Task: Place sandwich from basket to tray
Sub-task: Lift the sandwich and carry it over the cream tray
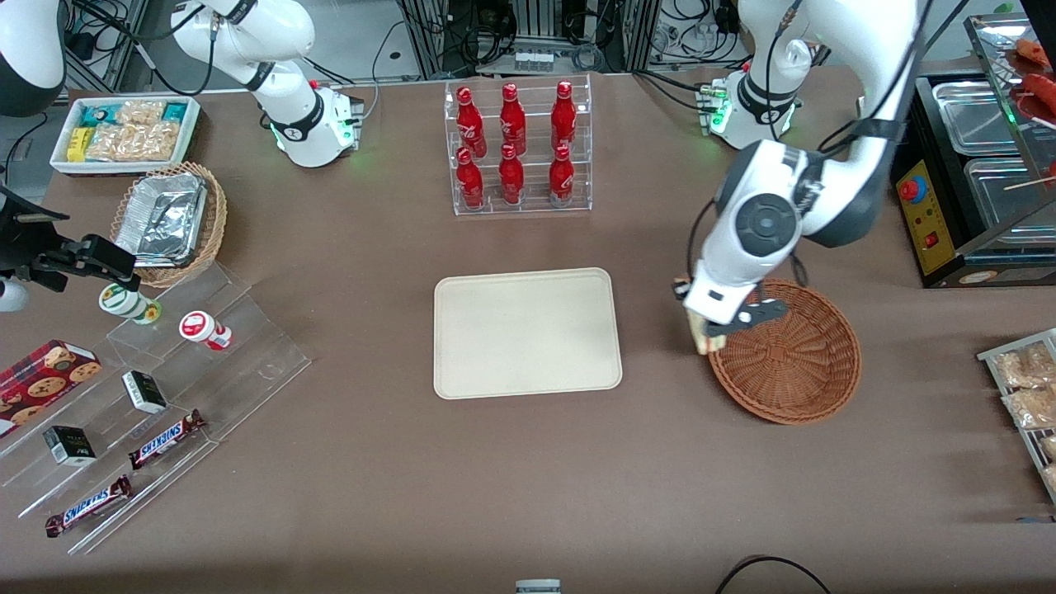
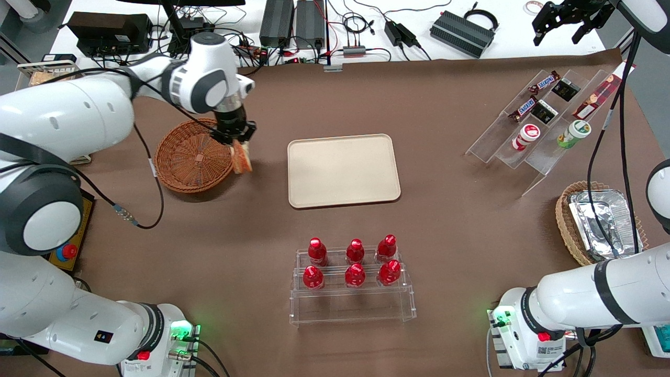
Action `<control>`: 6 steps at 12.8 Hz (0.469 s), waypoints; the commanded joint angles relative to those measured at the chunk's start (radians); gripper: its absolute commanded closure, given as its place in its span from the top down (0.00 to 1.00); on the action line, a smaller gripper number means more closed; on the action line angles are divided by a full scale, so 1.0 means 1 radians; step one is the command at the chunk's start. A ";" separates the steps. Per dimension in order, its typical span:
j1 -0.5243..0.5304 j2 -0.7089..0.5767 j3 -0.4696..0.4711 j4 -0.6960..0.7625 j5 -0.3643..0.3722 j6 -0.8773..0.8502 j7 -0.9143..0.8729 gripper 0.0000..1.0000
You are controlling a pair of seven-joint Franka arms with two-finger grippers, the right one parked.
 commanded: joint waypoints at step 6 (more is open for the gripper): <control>-0.235 0.293 0.012 0.357 -0.095 0.001 -0.085 0.00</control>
